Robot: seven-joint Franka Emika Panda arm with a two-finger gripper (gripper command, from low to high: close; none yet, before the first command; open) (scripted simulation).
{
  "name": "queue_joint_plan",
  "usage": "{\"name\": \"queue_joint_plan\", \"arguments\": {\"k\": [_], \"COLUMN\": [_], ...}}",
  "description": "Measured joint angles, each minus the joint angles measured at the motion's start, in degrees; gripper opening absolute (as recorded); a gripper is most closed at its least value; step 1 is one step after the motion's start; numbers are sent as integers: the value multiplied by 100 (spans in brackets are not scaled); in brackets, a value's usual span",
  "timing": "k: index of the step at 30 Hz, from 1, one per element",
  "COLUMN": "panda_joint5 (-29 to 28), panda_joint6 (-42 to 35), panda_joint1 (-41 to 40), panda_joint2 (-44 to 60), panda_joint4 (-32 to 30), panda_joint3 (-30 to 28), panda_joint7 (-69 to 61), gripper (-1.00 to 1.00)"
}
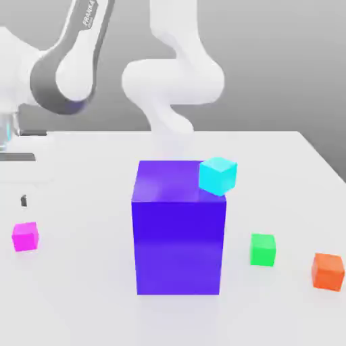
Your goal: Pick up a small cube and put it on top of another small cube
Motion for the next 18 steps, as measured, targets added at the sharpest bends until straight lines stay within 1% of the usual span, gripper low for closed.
{"name": "queue_joint_plan", "arguments": {"k": [3, 5, 11, 12, 17, 18], "panda_joint5": [538, 912, 2431, 2618, 2620, 2715], "panda_joint6": [235, 408, 1034, 1130, 1114, 1164], "panda_joint1": [-471, -838, -2038, -2234, -2233, -2324], "panda_joint2": [611, 995, 2040, 2177, 2176, 2246], "panda_joint4": [-187, -246, 43, 90, 90, 114], "panda_joint3": [109, 331, 1777, 2011, 2010, 2121], "panda_joint7": [-1054, -1650, -2907, -3053, -3055, -3131], "gripper": [0, 0, 0, -100, -100, -100]}}
